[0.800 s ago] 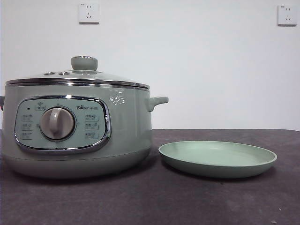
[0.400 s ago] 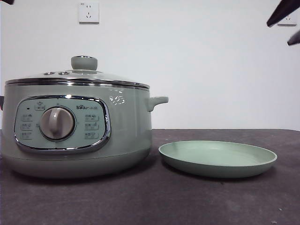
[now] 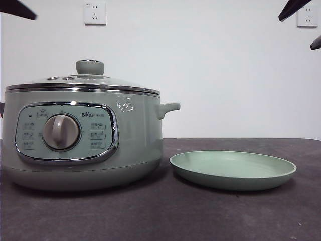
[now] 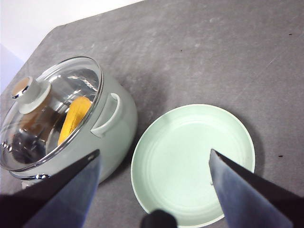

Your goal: Take the corn out from the steamer,put the corn on the plate,close the lid

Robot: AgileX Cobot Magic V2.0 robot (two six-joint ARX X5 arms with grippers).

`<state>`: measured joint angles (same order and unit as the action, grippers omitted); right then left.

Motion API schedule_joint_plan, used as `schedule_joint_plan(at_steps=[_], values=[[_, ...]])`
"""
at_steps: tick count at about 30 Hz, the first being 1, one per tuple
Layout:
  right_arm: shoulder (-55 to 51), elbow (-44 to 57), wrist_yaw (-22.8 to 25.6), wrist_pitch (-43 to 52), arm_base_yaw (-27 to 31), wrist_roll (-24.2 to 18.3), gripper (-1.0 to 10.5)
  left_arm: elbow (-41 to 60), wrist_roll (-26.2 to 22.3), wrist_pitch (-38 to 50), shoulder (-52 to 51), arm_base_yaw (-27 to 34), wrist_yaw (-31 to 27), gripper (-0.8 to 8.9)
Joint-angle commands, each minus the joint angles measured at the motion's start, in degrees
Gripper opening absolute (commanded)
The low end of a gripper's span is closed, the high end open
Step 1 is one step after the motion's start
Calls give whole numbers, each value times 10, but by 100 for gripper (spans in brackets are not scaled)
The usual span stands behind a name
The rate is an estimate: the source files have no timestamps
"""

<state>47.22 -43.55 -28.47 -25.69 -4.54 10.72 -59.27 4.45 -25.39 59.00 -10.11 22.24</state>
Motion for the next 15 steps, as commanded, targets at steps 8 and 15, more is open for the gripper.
schedule_joint_plan(at_steps=[8, 15], values=[[0, -2, 0, 4, -2, 4, 379, -64, -51, -9, 136, -110, -136, 385], [0, -2, 0, 9, -1, 11, 379, -64, -62, -9, 196, -151, -179, 378]])
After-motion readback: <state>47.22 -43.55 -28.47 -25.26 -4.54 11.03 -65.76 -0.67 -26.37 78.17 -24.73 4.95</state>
